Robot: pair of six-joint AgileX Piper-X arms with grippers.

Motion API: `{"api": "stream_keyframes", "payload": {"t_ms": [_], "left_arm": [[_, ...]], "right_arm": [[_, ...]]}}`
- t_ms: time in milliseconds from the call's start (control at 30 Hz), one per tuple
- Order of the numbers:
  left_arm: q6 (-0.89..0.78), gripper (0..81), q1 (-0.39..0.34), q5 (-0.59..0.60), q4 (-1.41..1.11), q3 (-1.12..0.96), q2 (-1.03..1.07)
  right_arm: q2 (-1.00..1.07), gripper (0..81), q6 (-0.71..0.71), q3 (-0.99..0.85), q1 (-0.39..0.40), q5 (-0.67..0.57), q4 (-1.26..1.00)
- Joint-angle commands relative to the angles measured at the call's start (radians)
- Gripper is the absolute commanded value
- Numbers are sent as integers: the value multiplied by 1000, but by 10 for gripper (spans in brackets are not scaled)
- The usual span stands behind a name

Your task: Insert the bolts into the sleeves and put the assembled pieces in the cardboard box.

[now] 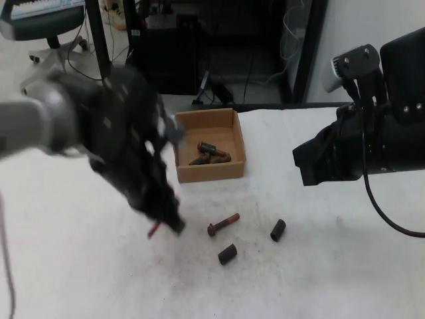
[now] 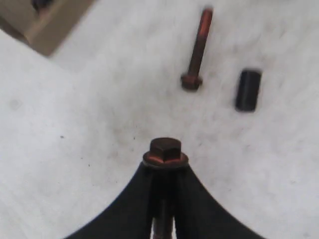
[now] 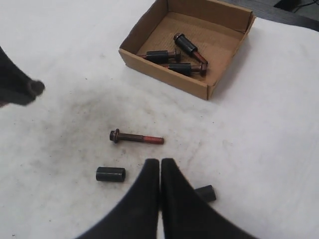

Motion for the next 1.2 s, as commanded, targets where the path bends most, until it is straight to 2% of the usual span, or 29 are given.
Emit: {"api": "stream_keyframes", "payload": {"t_ms": [0,133,367,433,533,600,633,767,800,867,1167], "left_arm": [[-92,1,27,101,-30,0,-182],[-164,1,54,123,-120,54,-357],[-262,1,74,139,-227,212,-578],[-307,1,73,139,-266,259,-618],[-362,1,73,141,-298,315,-669],[-362,1,73,141,-298,327,-698],[-362,1,73,141,-298,328,-707],[-318,1,73,131,-298,328,-737],[-311,1,73,128,-298,328,-740],[-310,1,73,129,-298,328,-743],[-306,1,73,129,-298,328,-742]], "right_arm": [[0,8,-29,-11,3,-76,-3],[0,8,-113,-11,3,-243,-42],[0,16,-126,-13,3,-265,-154],[0,84,-135,-13,11,-291,-154],[9,248,-137,-19,36,-290,-147],[31,325,-147,-38,65,-248,-116],[51,337,-178,-56,81,-210,-80],[173,298,-440,-150,145,-48,121],[211,293,-521,-180,168,34,185],[279,291,-585,-234,196,136,224],[508,291,-651,-383,272,143,193]]}}
